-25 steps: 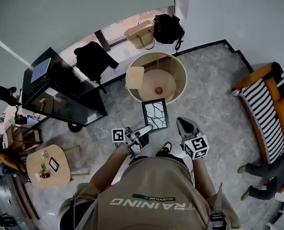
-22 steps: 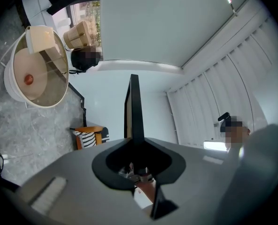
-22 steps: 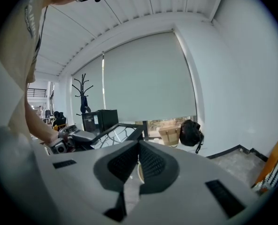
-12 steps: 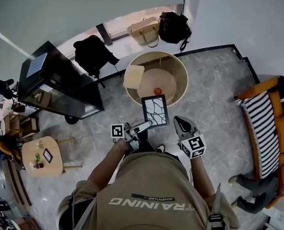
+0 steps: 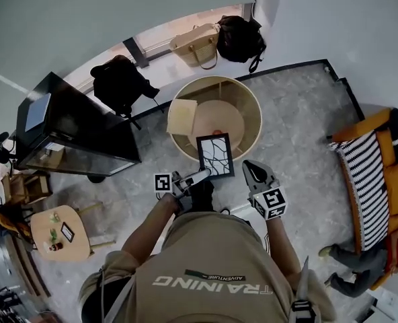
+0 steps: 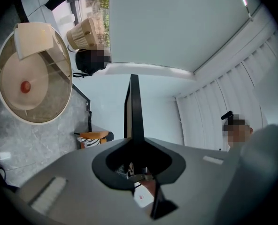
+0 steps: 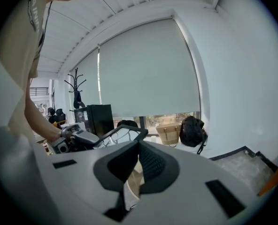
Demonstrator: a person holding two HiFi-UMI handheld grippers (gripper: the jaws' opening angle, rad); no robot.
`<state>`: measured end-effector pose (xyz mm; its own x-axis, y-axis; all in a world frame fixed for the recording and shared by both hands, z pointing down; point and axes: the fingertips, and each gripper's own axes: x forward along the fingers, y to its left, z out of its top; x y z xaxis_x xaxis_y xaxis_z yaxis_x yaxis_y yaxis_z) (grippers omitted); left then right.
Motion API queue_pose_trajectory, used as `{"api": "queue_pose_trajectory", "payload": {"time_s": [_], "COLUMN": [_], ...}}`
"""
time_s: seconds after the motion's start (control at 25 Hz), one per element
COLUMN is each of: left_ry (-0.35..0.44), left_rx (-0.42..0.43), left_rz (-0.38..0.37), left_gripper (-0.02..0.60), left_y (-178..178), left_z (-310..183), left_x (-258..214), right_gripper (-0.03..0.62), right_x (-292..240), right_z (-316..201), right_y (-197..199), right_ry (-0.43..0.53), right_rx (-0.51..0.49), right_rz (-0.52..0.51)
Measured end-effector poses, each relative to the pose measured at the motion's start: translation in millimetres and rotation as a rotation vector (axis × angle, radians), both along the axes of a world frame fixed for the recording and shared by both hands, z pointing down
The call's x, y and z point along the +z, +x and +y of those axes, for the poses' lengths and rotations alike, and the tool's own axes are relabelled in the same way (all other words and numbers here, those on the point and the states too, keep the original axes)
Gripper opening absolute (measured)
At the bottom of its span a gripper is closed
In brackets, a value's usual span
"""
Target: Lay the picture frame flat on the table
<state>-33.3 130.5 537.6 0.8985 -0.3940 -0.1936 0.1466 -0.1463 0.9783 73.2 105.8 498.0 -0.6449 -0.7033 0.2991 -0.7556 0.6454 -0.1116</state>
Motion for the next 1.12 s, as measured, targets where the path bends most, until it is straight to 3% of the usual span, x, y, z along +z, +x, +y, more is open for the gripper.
{"api": "queue_pose_trajectory", "payload": {"time_s": [0.68,0.96,1.12], "left_ry": [-0.083,-0.14,-0.189], "left_rx": [0.159,0.165,0.159], "left_rz": [-0.04,-0.052,-0.103], "left_gripper": [0.062,0.063,0.063], "left_y": [-28.9,-23.6,-21.7], "left_z": [-191.4,-235.9,-249.6], "left_x": [45.2,69.9,102.3], "right_gripper": [0.008,0.008,0.008], "right_x": [16.9,45.4,72.8], "right_z": [-186.6,-227.3,-237.2], "right_y": [-34.4,-32.1,-21.7], "right_ry": [-0.086,-0.147,-0.188], "right_rx": [0.125,0.109,0.098], "right_rz": [0.076,0.099,0.094]}}
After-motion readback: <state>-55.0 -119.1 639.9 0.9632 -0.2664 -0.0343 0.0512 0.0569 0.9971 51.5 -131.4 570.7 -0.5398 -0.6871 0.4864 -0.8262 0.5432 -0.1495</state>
